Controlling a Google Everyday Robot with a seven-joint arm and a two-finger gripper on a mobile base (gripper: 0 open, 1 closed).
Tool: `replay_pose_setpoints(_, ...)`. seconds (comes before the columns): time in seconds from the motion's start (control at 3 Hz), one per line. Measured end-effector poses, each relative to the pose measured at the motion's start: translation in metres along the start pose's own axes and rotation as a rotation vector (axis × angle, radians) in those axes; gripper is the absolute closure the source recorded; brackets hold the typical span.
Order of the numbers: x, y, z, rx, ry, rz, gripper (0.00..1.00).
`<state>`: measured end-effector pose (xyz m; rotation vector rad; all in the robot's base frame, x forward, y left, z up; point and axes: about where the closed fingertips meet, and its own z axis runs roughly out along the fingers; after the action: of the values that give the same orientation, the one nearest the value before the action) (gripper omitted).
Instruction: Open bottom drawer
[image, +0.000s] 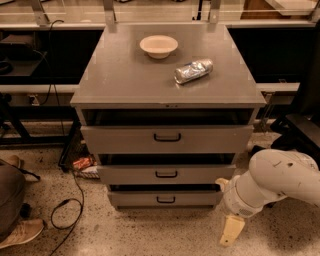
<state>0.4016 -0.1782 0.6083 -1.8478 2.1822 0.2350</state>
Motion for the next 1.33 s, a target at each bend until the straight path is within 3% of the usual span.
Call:
replay_pose_setpoints(0.33, 0.028, -0.004, 0.037, -0.006, 0.054, 0.03, 0.0)
replay_pose_setpoints(0.67, 0.06, -0.01, 0.091, -0.011, 0.064, 0.069, 0.0)
replay_pose_setpoints(1.0, 0.09, -0.012, 0.156, -0.039, 0.03, 0.108, 0.0)
replay_pose_setpoints(1.33, 0.09, -0.013, 0.156, -0.037, 0.03, 0.108, 0.0)
